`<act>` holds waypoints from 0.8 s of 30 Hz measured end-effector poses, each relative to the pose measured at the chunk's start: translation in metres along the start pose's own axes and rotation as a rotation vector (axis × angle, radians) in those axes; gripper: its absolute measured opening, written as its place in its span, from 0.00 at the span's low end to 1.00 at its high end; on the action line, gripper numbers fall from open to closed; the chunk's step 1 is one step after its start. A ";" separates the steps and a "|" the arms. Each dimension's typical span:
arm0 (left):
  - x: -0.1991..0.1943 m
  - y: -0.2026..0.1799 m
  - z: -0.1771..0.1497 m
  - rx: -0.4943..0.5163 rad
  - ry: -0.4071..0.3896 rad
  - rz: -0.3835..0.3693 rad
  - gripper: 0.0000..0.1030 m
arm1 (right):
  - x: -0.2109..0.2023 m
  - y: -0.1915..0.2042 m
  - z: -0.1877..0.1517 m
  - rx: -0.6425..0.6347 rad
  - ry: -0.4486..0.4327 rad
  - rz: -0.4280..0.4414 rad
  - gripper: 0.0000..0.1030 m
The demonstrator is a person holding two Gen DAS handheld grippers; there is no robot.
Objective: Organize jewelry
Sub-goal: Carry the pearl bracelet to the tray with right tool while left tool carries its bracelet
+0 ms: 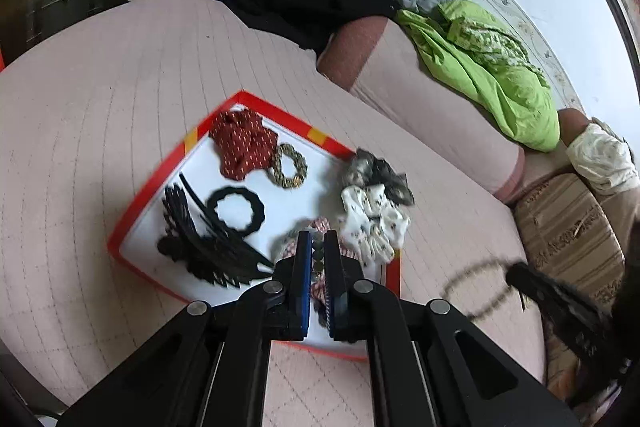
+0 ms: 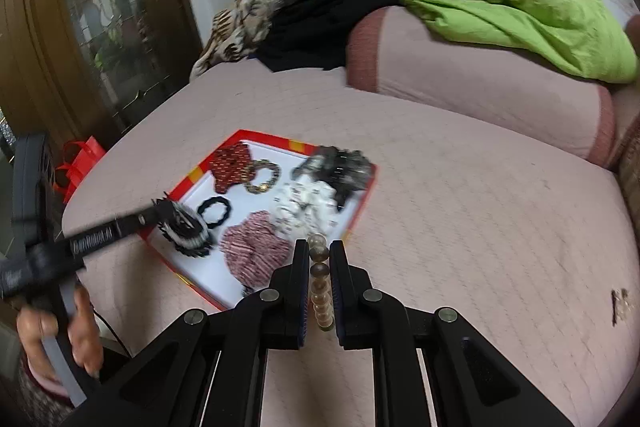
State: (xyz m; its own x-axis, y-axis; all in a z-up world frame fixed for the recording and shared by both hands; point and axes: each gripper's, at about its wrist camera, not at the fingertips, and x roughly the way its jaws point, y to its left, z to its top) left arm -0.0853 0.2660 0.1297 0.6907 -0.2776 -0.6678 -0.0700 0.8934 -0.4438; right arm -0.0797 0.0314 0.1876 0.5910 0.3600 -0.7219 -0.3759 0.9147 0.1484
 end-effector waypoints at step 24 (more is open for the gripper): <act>0.035 0.010 -0.030 0.123 0.088 0.084 0.05 | 0.156 0.079 0.059 -0.058 0.163 0.043 0.11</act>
State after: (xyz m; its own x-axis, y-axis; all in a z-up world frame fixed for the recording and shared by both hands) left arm -0.0835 0.2547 0.0840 0.6200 -0.2254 -0.7515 -0.0321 0.9497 -0.3114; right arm 0.0247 0.1712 0.1262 0.4519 0.3600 -0.8162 -0.4417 0.8852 0.1460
